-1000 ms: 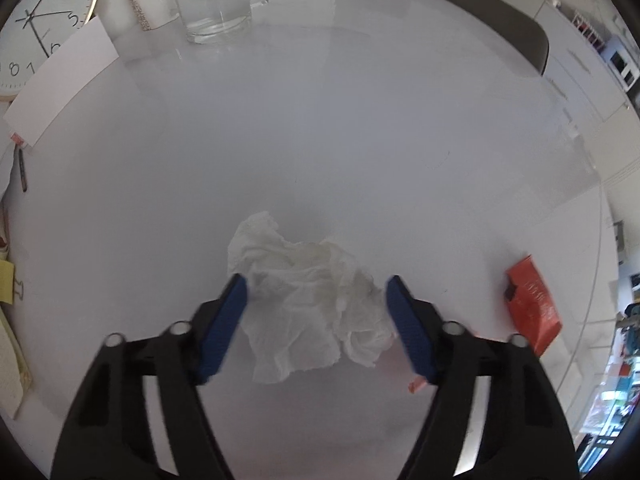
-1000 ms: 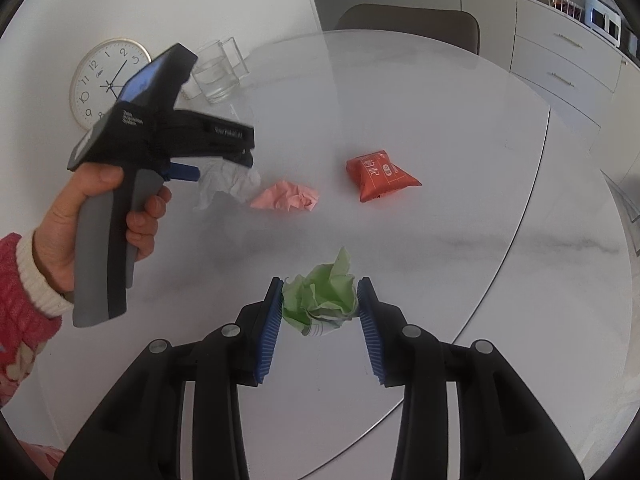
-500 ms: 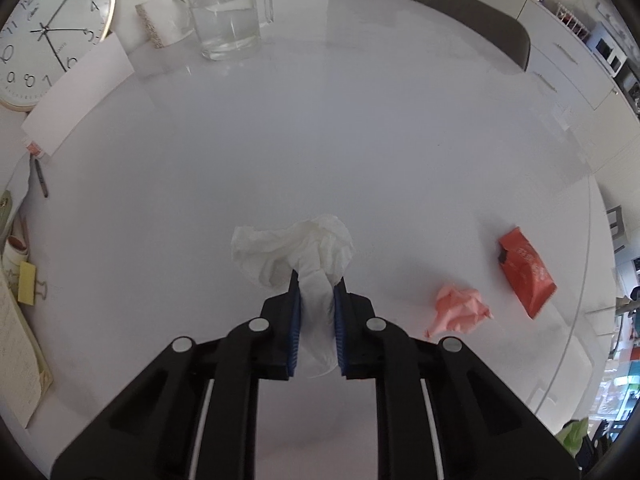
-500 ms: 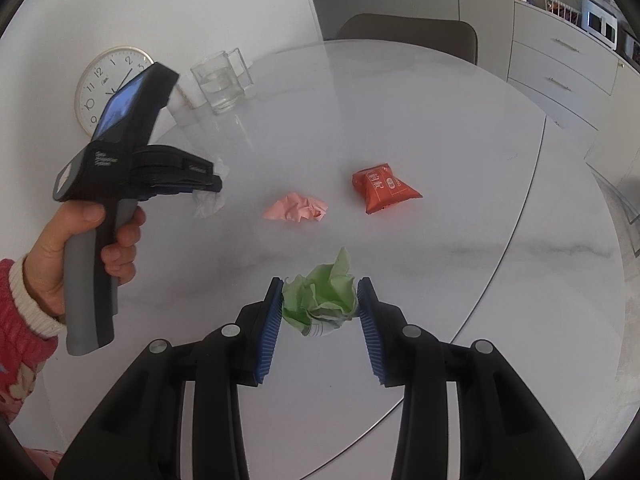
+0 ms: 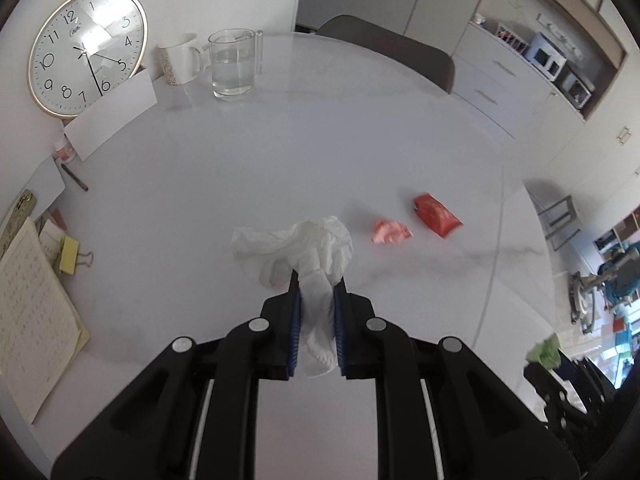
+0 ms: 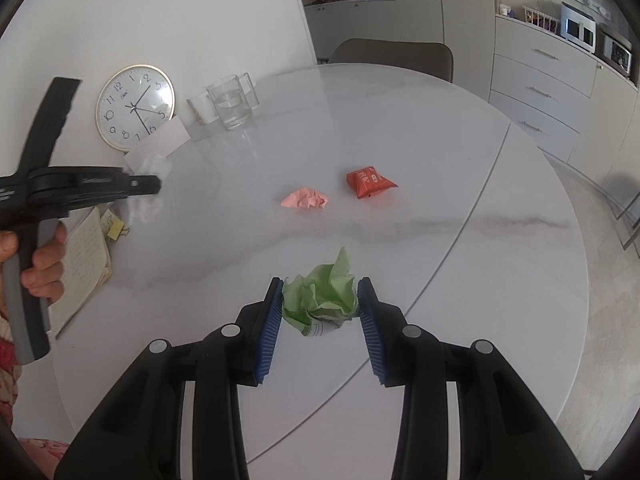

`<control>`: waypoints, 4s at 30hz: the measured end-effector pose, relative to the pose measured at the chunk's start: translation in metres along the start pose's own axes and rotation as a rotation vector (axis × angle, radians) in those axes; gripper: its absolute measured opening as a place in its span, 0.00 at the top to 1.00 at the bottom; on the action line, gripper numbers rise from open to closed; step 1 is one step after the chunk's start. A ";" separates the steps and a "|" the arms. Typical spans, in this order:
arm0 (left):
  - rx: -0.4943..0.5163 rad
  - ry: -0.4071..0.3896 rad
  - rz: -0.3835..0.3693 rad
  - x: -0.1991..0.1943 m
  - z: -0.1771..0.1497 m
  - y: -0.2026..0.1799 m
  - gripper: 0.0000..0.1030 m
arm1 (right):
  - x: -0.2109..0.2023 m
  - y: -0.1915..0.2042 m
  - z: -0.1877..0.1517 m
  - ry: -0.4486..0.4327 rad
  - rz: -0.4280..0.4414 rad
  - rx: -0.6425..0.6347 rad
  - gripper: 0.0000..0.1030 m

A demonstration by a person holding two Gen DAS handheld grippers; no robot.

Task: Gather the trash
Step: 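Carry both items over the wastebasket and open both tools to drop them, then move both open tools back over the table toward the red snack packet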

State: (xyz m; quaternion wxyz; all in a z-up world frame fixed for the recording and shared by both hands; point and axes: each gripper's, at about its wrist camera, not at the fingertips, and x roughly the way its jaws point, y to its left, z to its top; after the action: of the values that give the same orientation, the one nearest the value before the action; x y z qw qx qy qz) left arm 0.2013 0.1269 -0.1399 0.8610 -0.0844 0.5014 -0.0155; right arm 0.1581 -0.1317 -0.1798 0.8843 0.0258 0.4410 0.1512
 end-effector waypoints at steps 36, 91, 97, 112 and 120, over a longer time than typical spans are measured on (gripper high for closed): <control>0.645 0.255 -0.321 -0.048 -0.258 -0.318 0.86 | -0.146 -0.218 -0.251 0.044 -0.298 0.434 0.62; 0.416 0.052 -0.085 -0.075 -0.144 -0.257 0.11 | -0.202 -0.161 -0.124 -0.241 -0.224 0.323 0.02; 0.310 0.033 -0.079 -0.080 -0.116 -0.175 0.11 | -0.166 -0.102 -0.084 -0.226 -0.188 0.258 0.02; 0.276 0.087 -0.072 0.040 -0.045 -0.066 0.11 | 0.017 -0.043 0.031 0.034 -0.102 -0.028 0.02; 0.312 0.156 -0.090 0.135 0.017 -0.050 0.11 | 0.122 -0.059 0.091 0.147 -0.064 -0.141 0.02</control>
State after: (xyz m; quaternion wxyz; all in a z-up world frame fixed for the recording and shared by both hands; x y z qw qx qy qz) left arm 0.2862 0.0646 -0.2398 0.8205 0.0292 0.5539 -0.1381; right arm 0.3136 -0.1448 -0.2291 0.8536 -0.0619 0.4934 0.1552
